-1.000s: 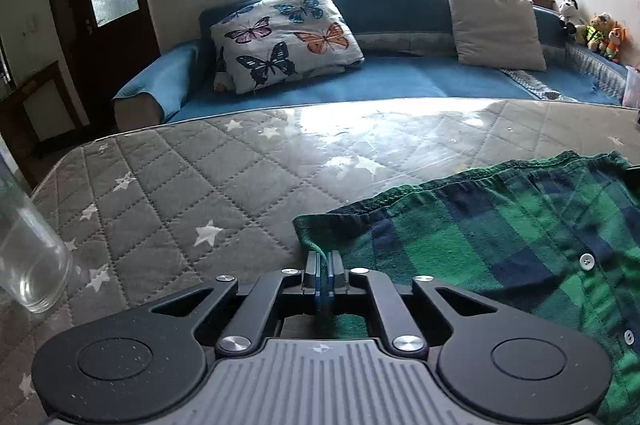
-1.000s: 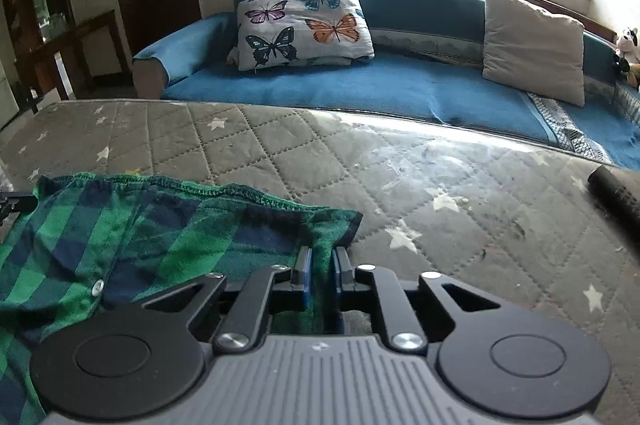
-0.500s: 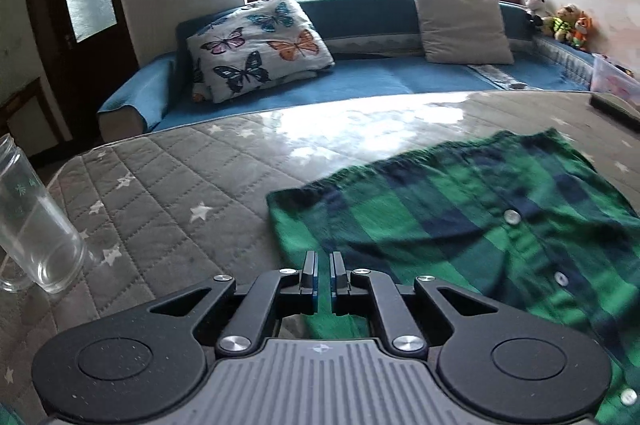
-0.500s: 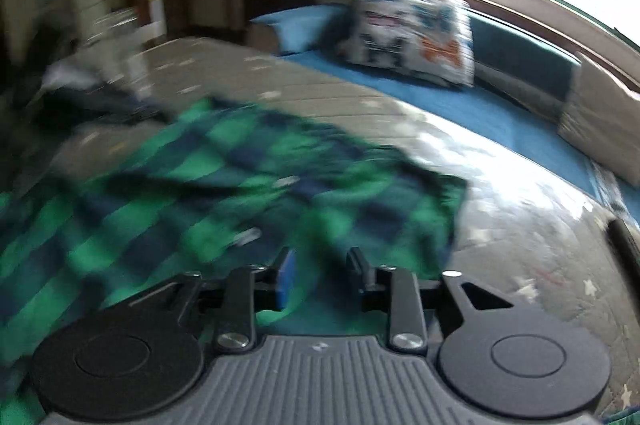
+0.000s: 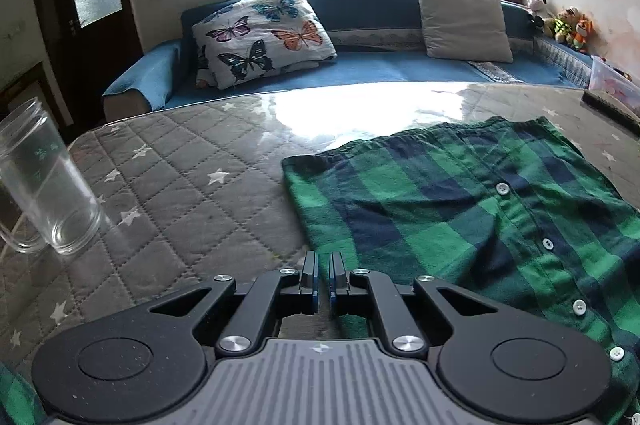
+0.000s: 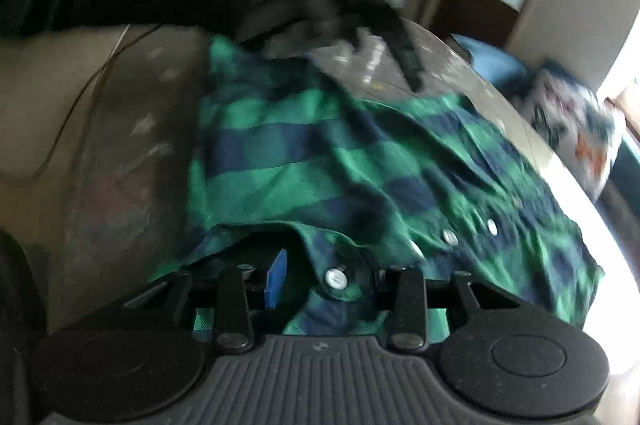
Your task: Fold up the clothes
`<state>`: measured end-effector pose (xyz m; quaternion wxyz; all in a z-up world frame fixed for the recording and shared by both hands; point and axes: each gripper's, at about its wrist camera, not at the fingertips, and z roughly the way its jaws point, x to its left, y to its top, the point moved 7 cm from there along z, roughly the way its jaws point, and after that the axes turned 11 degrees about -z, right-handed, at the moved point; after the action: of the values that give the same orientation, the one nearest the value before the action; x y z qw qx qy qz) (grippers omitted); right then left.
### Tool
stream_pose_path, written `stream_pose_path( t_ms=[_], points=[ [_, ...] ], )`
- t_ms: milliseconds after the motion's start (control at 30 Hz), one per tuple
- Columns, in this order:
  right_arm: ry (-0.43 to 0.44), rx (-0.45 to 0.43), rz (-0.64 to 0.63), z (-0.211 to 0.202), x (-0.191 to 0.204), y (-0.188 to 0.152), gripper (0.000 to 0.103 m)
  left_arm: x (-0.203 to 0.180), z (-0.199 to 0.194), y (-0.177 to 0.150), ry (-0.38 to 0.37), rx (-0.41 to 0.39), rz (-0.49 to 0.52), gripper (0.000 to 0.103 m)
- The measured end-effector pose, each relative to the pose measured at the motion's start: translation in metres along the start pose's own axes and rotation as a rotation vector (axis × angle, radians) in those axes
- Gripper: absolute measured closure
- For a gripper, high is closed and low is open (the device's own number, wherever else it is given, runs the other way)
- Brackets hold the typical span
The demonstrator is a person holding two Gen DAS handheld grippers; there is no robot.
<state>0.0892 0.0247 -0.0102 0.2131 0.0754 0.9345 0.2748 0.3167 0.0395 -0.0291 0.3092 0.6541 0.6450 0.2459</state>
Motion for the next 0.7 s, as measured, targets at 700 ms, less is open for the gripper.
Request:
stream_pose_path(
  t_ms=[700],
  points=[
    [0.043, -0.037, -0.103, 0.012, 0.014, 0.002, 0.101, -0.01, 0.024, -0.014, 0.028, 0.011, 0.078, 0.099]
  ],
)
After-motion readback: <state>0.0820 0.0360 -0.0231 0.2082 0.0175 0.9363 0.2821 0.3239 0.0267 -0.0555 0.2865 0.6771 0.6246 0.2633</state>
